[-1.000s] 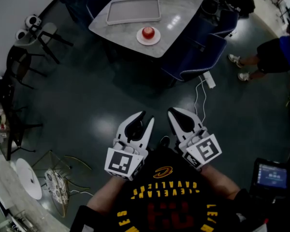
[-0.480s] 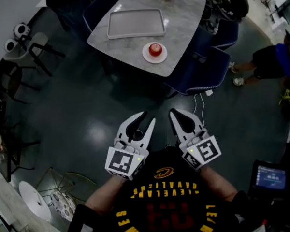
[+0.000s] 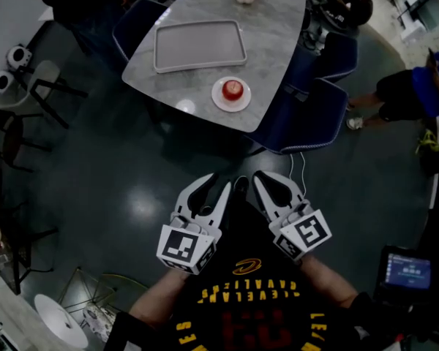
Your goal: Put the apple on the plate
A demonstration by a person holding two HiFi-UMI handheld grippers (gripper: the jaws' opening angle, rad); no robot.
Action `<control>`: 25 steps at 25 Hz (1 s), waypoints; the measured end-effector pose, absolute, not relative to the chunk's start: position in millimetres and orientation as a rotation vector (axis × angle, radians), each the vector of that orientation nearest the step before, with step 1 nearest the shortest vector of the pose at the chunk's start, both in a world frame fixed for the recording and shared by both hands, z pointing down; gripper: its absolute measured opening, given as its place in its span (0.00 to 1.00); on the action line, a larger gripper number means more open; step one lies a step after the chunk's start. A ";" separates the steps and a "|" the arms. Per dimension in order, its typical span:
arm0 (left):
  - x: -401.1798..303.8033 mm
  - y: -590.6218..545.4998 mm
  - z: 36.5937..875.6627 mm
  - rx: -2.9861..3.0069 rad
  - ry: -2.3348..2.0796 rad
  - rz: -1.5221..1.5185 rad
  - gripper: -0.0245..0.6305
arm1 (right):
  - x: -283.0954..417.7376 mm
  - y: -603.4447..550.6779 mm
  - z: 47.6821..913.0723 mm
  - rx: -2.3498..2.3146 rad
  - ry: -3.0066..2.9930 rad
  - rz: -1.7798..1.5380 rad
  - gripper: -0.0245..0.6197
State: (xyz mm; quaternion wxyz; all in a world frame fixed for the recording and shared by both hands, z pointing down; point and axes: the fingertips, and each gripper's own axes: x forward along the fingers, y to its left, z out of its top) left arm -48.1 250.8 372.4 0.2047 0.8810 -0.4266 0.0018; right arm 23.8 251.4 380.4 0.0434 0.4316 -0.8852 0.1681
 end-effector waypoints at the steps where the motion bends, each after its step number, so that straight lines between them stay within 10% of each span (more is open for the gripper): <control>1: -46.9 244.4 374.3 2.449 -1.191 0.013 0.20 | 24.7 245.1 384.0 1.311 -2.708 0.535 0.05; 25: 5.8 48.2 392.4 2.292 -1.419 0.092 0.20 | 104.9 22.1 400.6 1.155 -2.821 0.716 0.12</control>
